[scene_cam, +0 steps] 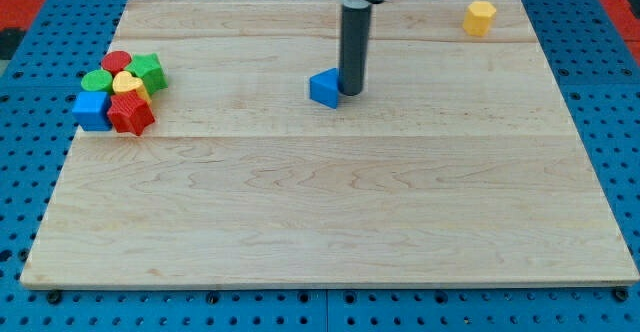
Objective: Move the blue cube along with red star to the center
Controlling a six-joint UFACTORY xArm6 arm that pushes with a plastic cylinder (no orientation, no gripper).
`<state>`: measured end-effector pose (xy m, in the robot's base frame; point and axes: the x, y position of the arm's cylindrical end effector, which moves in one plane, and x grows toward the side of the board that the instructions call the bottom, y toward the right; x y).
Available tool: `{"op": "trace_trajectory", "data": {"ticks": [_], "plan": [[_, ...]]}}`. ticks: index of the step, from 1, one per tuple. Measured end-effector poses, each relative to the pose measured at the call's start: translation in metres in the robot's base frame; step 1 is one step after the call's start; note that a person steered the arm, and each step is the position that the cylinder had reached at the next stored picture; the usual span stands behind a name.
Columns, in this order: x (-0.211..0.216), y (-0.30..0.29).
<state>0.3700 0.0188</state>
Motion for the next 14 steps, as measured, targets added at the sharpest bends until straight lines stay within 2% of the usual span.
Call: {"op": "trace_trajectory", "data": {"ticks": [1,2,3,4,5,6,7,9,10,12,14], "plan": [[0.0,-0.016],[-0.025,0.021],[-0.083,-0.016],[-0.108,-0.143],[-0.109,-0.295],[-0.106,-0.323],[-0.092,-0.324],[0.021,-0.323],[0.044,-0.293],[0.058,-0.142],[0.071,-0.15]]}}
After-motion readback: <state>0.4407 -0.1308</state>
